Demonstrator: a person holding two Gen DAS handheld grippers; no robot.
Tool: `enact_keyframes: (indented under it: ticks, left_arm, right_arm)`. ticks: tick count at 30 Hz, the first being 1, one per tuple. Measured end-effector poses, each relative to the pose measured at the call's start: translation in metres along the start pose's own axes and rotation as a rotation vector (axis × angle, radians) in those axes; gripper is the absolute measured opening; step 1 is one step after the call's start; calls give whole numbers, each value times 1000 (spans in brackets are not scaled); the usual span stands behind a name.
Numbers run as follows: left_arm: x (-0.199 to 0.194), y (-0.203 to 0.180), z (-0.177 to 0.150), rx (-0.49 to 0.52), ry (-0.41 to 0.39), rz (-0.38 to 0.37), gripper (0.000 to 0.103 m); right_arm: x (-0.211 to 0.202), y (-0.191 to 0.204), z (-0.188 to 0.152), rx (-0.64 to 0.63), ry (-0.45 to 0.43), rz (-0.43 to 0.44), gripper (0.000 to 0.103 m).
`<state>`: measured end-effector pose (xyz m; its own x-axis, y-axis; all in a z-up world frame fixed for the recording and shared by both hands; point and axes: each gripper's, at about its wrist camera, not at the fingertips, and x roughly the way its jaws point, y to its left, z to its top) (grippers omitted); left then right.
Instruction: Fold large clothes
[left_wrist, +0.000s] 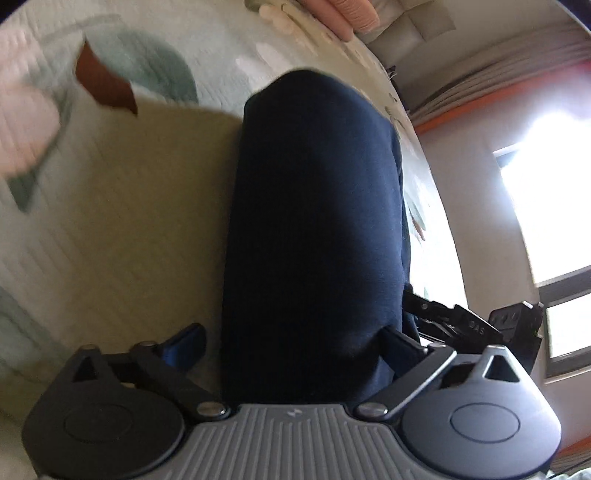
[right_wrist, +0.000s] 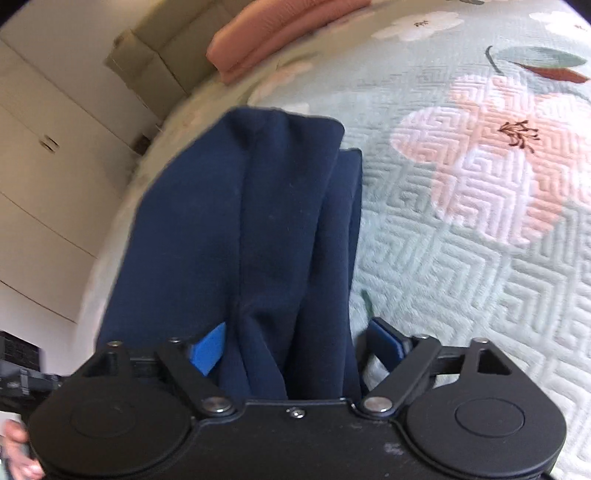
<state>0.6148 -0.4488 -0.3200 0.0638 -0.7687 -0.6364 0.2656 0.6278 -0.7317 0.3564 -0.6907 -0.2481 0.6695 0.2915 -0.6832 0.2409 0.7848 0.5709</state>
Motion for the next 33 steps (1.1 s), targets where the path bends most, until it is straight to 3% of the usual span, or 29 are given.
enact_keyframes:
  ticks: [4, 7, 8, 9, 11, 14, 19, 23, 27, 29, 33]
  left_arm:
    - [10, 9, 4, -22, -14, -105, 103]
    - [16, 9, 5, -43, -37, -125, 103]
    - [16, 9, 4, -39, -50, -126, 98]
    - [15, 9, 2, -30, -63, -121, 94]
    - [9, 9, -2, -9, -84, -116, 74]
    - [-12, 4, -6, 26, -111, -146, 62]
    - [-67, -3, -19, 88, -187, -218, 61]
    - [-137, 2, -53, 116, -234, -258, 61]
    - [-198, 14, -91, 130, -270, -222, 61]
    - [-214, 23, -97, 122, -282, -200, 61]
    - [-238, 59, -139, 84, -291, -160, 61]
  right_arm:
    - [-3, -4, -3, -5, -5, 58, 102]
    - [0, -1, -6, -8, 14, 100, 80]
    - [1, 0, -8, -7, 7, 101, 66]
    - [0, 1, -9, -18, -1, 95, 60]
    - [-5, 7, -12, -42, -28, 78, 45]
    - [-18, 35, -18, -138, -69, 67, 41]
    - [-49, 85, -40, -200, -133, 110, 41]
    - [-81, 131, -77, -214, -192, 172, 41]
    - [-89, 175, -121, -249, -191, 189, 41]
    - [-88, 188, -142, -252, -177, 201, 41]
    - [-64, 197, -183, -257, -130, 204, 41]
